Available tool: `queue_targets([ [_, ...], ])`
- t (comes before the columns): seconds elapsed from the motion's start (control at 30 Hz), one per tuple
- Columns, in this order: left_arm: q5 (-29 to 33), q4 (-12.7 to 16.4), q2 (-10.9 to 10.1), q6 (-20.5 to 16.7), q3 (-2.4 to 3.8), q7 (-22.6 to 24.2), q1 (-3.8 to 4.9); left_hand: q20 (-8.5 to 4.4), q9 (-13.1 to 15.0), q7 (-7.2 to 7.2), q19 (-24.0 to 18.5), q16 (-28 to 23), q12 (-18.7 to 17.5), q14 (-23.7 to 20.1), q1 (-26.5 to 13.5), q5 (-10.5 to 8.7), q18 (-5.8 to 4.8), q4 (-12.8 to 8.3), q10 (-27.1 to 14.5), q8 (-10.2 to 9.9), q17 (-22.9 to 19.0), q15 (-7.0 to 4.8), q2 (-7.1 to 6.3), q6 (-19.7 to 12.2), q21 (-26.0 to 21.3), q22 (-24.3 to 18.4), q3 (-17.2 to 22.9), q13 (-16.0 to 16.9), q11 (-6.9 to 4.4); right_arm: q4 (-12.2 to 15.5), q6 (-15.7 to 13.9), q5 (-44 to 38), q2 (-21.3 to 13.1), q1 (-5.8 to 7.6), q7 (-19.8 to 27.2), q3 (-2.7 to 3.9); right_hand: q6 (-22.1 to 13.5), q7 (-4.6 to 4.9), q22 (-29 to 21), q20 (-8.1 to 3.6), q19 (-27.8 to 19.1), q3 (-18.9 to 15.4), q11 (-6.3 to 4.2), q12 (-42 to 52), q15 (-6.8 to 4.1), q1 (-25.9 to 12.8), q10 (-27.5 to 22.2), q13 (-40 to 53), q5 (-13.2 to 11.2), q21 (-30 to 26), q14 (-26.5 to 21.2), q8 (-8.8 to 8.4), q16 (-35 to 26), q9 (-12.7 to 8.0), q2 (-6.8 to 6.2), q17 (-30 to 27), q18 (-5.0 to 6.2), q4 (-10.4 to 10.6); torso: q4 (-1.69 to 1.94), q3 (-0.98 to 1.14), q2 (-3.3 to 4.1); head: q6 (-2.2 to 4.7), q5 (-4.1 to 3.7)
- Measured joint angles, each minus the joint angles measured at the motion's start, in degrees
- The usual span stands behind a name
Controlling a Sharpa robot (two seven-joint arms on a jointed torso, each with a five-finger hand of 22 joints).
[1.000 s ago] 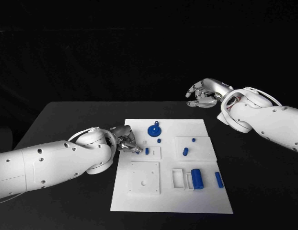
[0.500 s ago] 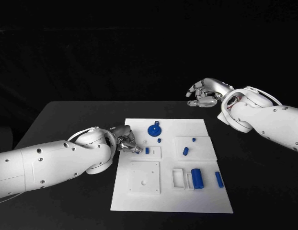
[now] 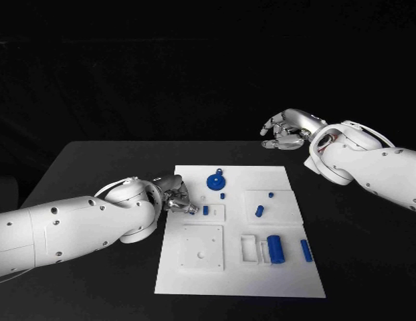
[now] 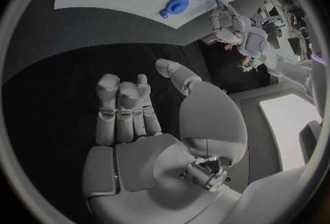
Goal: Assemble the parts on the task board
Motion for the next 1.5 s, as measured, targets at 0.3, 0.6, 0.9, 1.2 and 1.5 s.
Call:
queue_targets([
  [0.3,0.13,-0.06,0.15,0.13,0.0,-0.06,0.02,0.0,0.02,0.0,0.0,0.0,0.0,0.0,-0.07,0.0,0.0,0.0,-0.01,0.0,-0.03,0.01,0.07,0.0,0.0,-0.01,0.0,0.0,0.02,-0.01,0.0,0.0,0.01,0.0,0.0,0.0,-0.17,-0.02,0.0,0.01,-0.01,0.0,0.0,0.0,0.0,0.0,0.0,0.0,0.0,0.0,0.0,0.0,0.0,0.0,0.0,0.0,0.0,0.0,0.0,0.0,0.01,-0.04,0.01],
  [0.6,0.22,-0.53,0.54,0.71,0.01,-0.16,0.06,0.0,0.06,0.0,0.41,0.0,0.0,0.0,0.1,-0.46,0.0,0.0,-0.02,0.01,-0.11,0.03,-0.1,0.0,0.0,0.0,0.0,-0.02,0.05,-0.01,0.0,0.0,0.01,0.0,0.01,0.0,-0.16,-0.03,0.0,0.02,-0.01,0.0,0.0,0.0,0.0,0.0,0.0,0.01,0.0,0.0,0.0,0.0,0.0,0.0,0.0,0.0,0.0,0.0,0.0,0.01,0.01,-0.08,-0.03],
  [0.9,0.2,-0.64,0.7,1.43,0.1,-0.66,0.17,0.0,0.03,0.01,0.41,0.0,-0.27,0.09,0.16,1.5,0.0,0.0,0.13,-0.23,-0.11,0.14,-0.16,0.01,-0.23,0.21,0.0,-0.07,-0.07,0.02,0.0,0.0,-0.06,0.0,0.01,0.0,-0.15,-0.05,0.0,-0.25,-0.01,0.0,0.0,0.0,0.0,0.0,0.0,0.01,0.0,0.0,0.0,0.0,0.0,0.0,0.0,0.0,-0.01,0.0,0.0,0.02,0.01,-0.05,-0.04],
  [1.2,1.37,-0.64,0.71,2.39,0.04,-0.83,0.1,0.0,-0.18,-0.15,0.41,0.0,-0.27,0.03,-3.75,5.88,0.0,-1.11,0.12,-0.17,-0.11,0.22,3.76,0.17,-0.34,0.68,-1.1,0.16,-0.08,0.02,0.0,0.0,-0.06,0.0,0.01,0.0,-0.09,-0.13,0.0,-0.24,-0.01,0.0,0.0,0.0,0.0,0.0,0.0,-0.01,0.0,0.0,0.0,0.0,0.0,0.0,0.0,0.0,0.0,0.0,0.0,0.02,0.01,-0.1,-0.04],
  [1.5,2.68,-0.89,0.87,3.21,0.0,-0.91,0.09,0.0,-0.13,-0.15,0.41,0.0,0.12,0.11,-7.93,5.87,0.0,-1.71,-0.04,-0.18,-0.01,0.31,7.95,0.17,-0.45,0.84,-0.29,0.29,-0.22,0.0,0.0,0.0,-0.05,0.0,0.01,0.0,0.07,-0.04,0.0,-0.23,-0.01,0.0,0.0,0.0,0.0,0.0,0.0,-0.04,0.0,0.0,0.0,0.0,0.0,0.0,0.0,0.0,0.0,0.0,0.0,-0.01,0.01,-0.24,-0.09],
])
